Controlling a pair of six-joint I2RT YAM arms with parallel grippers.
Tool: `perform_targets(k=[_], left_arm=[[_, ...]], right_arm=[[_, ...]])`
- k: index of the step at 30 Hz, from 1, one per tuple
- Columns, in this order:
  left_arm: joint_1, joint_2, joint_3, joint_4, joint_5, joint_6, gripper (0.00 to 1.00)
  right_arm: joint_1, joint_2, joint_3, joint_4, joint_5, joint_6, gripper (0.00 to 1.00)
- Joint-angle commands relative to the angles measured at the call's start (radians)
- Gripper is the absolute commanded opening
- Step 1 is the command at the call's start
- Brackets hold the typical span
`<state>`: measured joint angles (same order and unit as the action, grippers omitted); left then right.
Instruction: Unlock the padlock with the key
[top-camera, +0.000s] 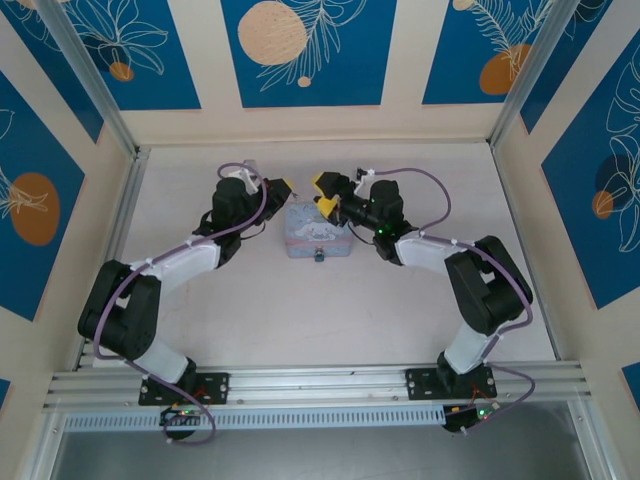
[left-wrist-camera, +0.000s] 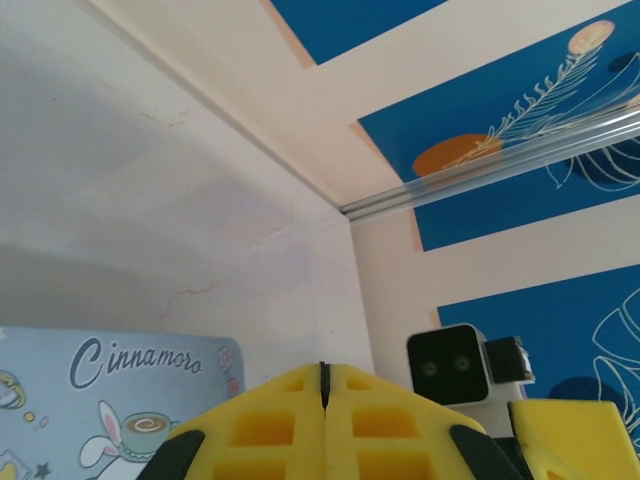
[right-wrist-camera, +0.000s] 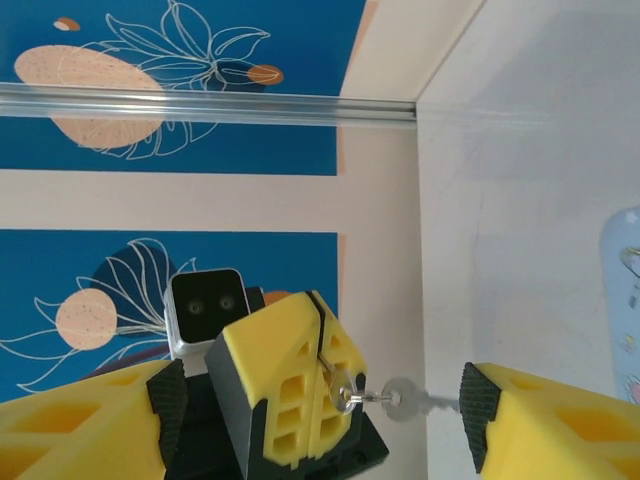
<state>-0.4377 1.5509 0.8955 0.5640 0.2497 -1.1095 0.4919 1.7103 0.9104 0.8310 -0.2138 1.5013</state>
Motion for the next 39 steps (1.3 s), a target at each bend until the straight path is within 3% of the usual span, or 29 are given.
perform_targets(k=[1,7,10,19,39], left_arm=[[0.003,-0.028,-0.017,0.096,-0.012,-0.03,0.0],[0.002,-0.028,-0.017,0.106,0.0,-0.031,0.0],[0.001,-0.028,-0.017,0.11,-0.004,-0.029,0.0],[0.002,-0.022,-0.017,0.12,-0.012,-0.024,0.0],[0.004,-0.012,-0.004,0.128,-0.032,-0.023,0.0]], right_arm=[[0.01,0.049,0.062,0.096,-0.026,0.013,0.74],[0.015,0.126,0.128,0.13,-0.071,0.022,0.5],[0.02,0.146,0.136,0.143,-0.079,0.033,0.42],[0.04,0.154,0.119,0.192,-0.093,0.057,0.4],[0.065,0.15,0.056,0.265,-0.086,0.089,0.24]])
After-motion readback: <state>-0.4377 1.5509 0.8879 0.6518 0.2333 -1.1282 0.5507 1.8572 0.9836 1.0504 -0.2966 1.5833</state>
